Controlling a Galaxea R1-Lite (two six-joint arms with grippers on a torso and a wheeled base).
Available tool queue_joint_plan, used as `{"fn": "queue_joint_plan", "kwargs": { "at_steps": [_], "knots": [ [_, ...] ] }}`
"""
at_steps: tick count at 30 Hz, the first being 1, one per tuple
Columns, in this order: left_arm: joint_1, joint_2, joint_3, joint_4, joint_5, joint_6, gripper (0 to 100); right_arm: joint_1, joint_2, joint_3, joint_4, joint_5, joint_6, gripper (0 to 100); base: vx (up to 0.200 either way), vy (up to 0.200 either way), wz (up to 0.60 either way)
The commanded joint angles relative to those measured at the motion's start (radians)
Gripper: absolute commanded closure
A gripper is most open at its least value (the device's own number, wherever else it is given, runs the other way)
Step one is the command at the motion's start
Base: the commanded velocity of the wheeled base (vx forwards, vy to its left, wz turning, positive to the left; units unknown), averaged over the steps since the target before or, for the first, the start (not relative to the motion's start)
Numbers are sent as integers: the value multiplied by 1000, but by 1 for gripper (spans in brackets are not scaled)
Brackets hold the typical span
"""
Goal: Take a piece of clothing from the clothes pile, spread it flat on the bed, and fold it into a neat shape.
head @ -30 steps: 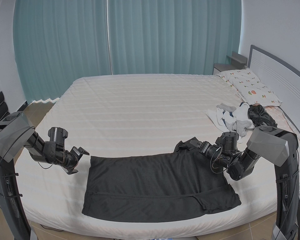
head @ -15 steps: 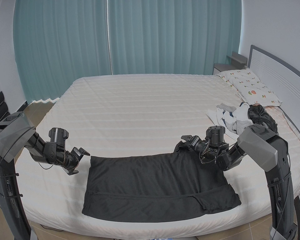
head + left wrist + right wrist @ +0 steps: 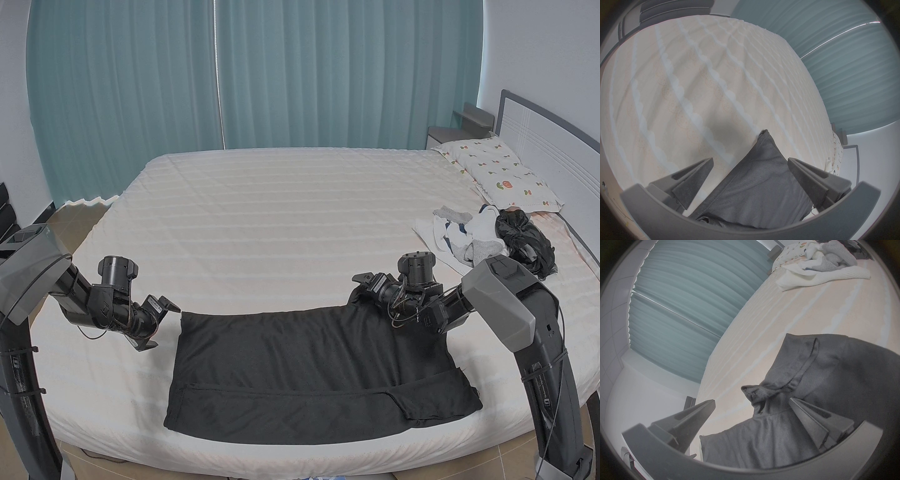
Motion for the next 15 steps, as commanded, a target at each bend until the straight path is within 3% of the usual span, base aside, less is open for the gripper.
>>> {"fn": "queue_joint_plan", "kwargs": {
  "at_steps": [1,9,11,15],
  "knots": [
    [0,1,0,-1,1,0,0,3,66,-98,41,-5,3,0,0,0,0],
    [0,1,0,1,1,0,0,20,144,-278,52,-74,46,0,0,0,0],
    [0,1,0,-1,1,0,0,24,182,-385,10,-131,72,0,0,0,0],
    [0,1,0,-1,1,0,0,32,174,-385,-94,-149,44,0,0,0,0]
  ]
}}
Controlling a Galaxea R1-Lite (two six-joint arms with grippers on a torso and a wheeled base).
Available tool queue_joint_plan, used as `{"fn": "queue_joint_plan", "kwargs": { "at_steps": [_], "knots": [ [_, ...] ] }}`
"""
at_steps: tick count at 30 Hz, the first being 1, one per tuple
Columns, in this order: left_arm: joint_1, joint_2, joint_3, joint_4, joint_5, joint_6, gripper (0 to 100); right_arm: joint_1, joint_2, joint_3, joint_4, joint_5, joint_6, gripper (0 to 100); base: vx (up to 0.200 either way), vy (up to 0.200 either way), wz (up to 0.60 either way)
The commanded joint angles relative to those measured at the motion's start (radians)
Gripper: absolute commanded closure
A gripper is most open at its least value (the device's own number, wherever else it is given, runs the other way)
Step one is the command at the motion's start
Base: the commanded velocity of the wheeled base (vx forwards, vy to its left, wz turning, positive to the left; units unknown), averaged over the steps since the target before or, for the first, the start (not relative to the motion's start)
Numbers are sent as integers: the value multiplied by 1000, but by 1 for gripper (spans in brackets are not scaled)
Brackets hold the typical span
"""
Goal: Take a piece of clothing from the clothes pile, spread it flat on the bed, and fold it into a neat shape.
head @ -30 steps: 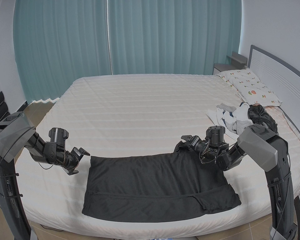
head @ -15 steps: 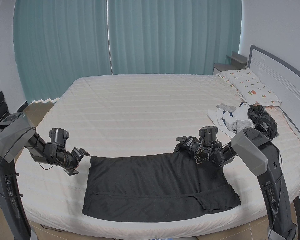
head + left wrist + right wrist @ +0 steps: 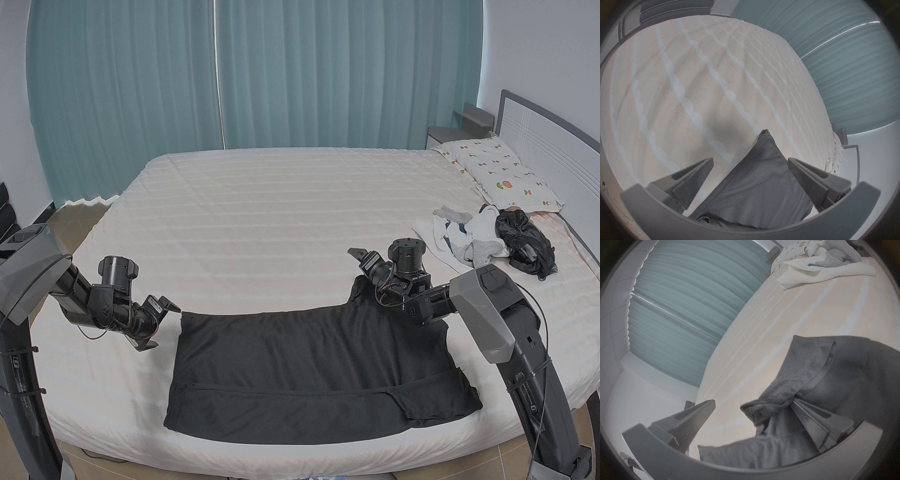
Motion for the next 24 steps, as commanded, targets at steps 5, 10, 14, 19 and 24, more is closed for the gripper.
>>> {"fn": "queue_joint_plan", "kwargs": {
  "at_steps": [5,10,14,19,24],
  "knots": [
    [1,1,0,-1,2,0,0,14,57,-63,-96,-40,-87,0,0,0,0],
    [1,1,0,-1,2,0,0,9,85,-63,-102,-49,-116,0,0,0,0],
    [1,1,0,-1,2,0,0,1,67,-63,-94,-50,-128,0,0,0,0],
    [1,1,0,-1,2,0,0,-25,-1,10,-102,-52,-173,0,0,0,0],
    [1,0,3,1,0,3,0,-80,-110,229,-140,-44,-269,0,0,0,0]
  ]
}}
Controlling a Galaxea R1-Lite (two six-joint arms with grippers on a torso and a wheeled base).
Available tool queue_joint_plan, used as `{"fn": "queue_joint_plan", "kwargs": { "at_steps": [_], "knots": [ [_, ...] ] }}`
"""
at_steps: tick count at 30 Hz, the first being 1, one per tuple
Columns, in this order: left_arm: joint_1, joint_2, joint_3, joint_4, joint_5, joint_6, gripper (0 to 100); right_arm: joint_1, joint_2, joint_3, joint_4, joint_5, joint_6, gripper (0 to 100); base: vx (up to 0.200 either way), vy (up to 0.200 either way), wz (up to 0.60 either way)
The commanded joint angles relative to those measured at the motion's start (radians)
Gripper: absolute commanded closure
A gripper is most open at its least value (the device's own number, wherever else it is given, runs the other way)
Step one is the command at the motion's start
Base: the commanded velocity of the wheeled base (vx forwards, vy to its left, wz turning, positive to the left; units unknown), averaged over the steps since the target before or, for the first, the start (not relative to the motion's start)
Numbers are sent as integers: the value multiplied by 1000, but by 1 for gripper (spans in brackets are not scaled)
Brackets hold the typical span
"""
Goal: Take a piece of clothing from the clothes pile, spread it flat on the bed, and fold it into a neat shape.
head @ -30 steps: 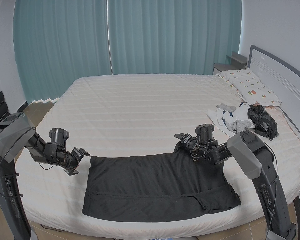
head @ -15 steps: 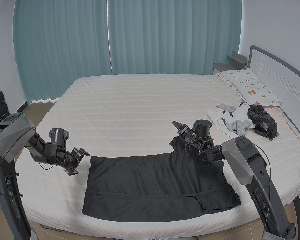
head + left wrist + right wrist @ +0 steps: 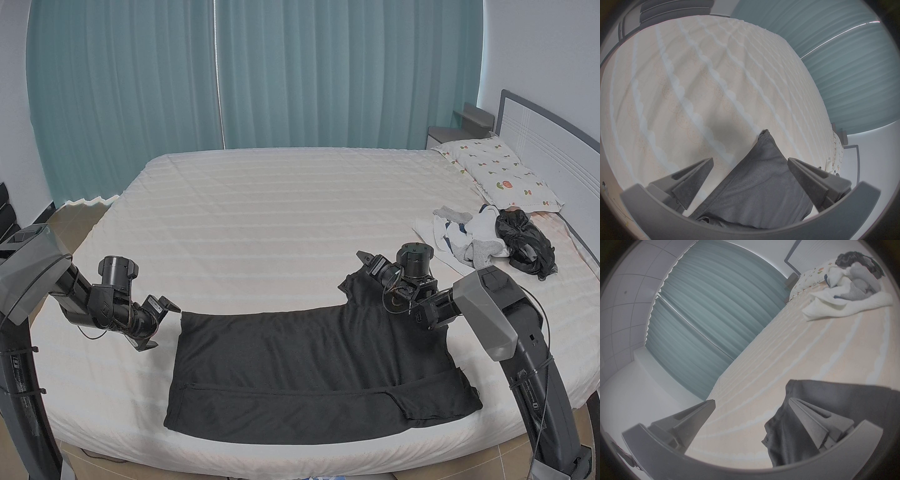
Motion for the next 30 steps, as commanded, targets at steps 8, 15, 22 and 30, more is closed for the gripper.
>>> {"fn": "queue_joint_plan", "kwargs": {
  "at_steps": [8,15,22,30],
  "knots": [
    [-15,-5,14,1,-1,5,0,-145,-219,462,-144,39,-141,0,0,0,0],
    [-21,-8,27,-7,1,6,0,-180,-231,550,-206,69,-173,0,-171,0,0],
    [-19,3,-6,-10,4,6,0,-193,-233,554,-211,75,-176,0,0,0,0],
    [-21,69,-163,24,7,5,0,-190,-251,600,-229,77,-183,0,0,0,0]
  ]
}}
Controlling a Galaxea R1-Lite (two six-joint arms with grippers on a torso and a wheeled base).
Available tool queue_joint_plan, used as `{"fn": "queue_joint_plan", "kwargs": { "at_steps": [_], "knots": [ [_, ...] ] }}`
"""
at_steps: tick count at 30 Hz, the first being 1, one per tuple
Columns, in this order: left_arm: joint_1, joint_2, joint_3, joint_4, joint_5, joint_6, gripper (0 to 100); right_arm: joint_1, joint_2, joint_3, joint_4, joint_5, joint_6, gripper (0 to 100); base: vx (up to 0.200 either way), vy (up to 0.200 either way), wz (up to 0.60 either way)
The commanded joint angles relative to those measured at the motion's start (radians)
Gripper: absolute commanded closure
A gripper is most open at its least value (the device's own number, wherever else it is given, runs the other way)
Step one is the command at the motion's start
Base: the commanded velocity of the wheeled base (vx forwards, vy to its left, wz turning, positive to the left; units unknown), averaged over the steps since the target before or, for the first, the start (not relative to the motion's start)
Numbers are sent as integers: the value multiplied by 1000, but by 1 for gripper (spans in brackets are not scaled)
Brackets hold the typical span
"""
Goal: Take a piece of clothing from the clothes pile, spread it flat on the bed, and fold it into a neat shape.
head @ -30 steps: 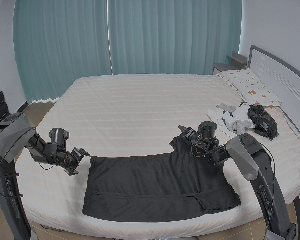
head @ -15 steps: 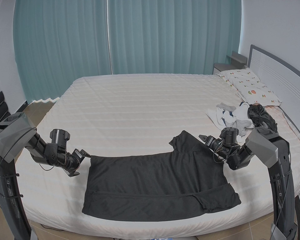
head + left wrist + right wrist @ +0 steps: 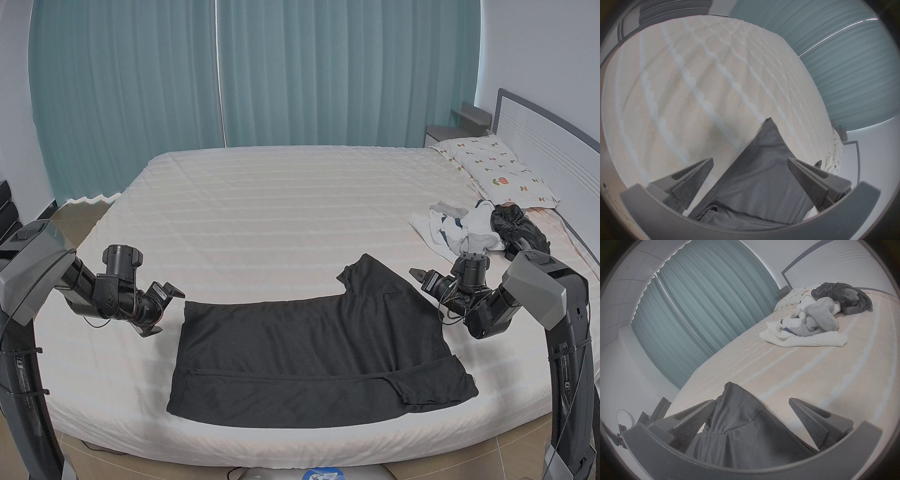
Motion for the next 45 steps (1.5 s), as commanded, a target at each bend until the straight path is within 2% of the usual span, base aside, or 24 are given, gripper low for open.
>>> {"fn": "queue_joint_plan", "kwargs": {
  "at_steps": [1,6,14,17,22,26,27,30,35,39,45],
  "knots": [
    [-1,47,-72,28,1,-1,0,3,-20,40,-20,1,-4,0,0,0,0],
    [-1,50,-64,42,-2,-8,0,3,-21,69,-48,1,-4,0,0,0,0],
    [-8,55,-95,40,-2,9,0,0,-23,89,-56,24,-5,0,150,0,0],
    [-8,72,-118,42,-2,41,0,-2,-21,90,-56,41,-7,0,0,0,0],
    [-8,134,-173,42,-2,149,0,-2,-20,101,-56,81,-47,0,0,0,0],
    [-10,176,-207,43,-2,219,0,-6,-18,113,-53,139,-84,0,0,0,0],
    [-10,196,-224,43,-2,262,0,-8,-18,118,-46,164,-99,0,0,0,0],
    [-10,223,-253,43,-5,307,0,-11,-14,118,-45,187,-127,0,0,0,0],
    [-11,234,-274,43,-31,315,0,-17,-9,118,-43,204,-145,0,0,0,0],
    [-18,237,-279,45,-74,359,0,-26,-11,116,-45,220,-146,0,0,0,0],
    [-19,230,-273,43,-123,362,0,-33,-8,116,-45,227,-156,0,0,0,0]
  ]
}}
